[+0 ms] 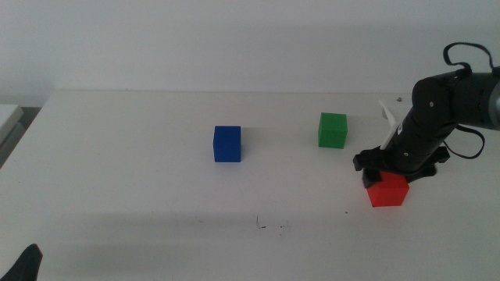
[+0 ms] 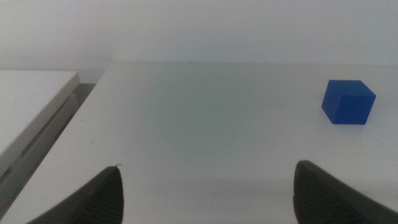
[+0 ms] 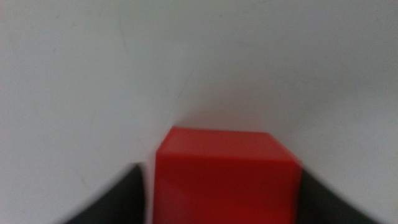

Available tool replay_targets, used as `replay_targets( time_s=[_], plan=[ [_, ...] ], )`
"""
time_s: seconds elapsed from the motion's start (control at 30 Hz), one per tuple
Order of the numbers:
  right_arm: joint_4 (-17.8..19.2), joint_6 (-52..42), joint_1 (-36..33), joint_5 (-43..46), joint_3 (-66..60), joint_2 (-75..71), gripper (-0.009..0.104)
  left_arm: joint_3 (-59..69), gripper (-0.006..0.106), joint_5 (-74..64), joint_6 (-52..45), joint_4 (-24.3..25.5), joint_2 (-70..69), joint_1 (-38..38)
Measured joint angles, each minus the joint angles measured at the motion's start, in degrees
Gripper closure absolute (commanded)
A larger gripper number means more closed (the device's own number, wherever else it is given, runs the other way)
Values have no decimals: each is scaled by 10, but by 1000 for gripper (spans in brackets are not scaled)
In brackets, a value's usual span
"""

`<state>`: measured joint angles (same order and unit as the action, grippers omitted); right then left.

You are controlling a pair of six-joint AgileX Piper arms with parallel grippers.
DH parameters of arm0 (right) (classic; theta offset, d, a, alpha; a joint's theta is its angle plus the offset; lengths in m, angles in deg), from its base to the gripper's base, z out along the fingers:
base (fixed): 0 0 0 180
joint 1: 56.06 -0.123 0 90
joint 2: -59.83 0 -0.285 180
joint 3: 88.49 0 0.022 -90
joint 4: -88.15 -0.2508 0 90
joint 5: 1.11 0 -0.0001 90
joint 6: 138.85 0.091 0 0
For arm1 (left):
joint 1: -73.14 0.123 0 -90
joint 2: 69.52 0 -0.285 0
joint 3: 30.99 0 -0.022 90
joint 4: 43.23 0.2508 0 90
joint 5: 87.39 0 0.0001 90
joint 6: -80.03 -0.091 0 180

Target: Stack red cubes first, then green, then blue cubes in a specific spot.

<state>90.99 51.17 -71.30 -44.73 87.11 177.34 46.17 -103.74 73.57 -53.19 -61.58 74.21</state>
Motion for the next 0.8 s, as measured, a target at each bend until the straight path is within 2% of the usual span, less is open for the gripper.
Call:
replay_targets(
  time_s=[0.03, 0.07, 0.2, 0.37, 0.6, 0.8],
  plan=[
    [3, 9, 0, 4, 0, 3, 71, 0, 8, 0, 0, 0, 0, 0],
    [6, 37, 0, 5, 3, 4, 98, 0, 8, 0, 0, 0, 0, 0],
    [46, 118, -25, -53, 40, -5, 89, 0, 8, 0, 0, 0, 0, 0],
    [82, 214, -107, -120, 144, -5, 87, 0, 8, 0, 0, 0, 0, 0],
    [89, 294, -214, -158, 267, 59, 87, 0, 8, 0, 0, 0, 0, 0],
    [87, 330, -255, -188, 297, 117, 87, 0, 8, 0, 0, 0, 0, 0]
  ],
)
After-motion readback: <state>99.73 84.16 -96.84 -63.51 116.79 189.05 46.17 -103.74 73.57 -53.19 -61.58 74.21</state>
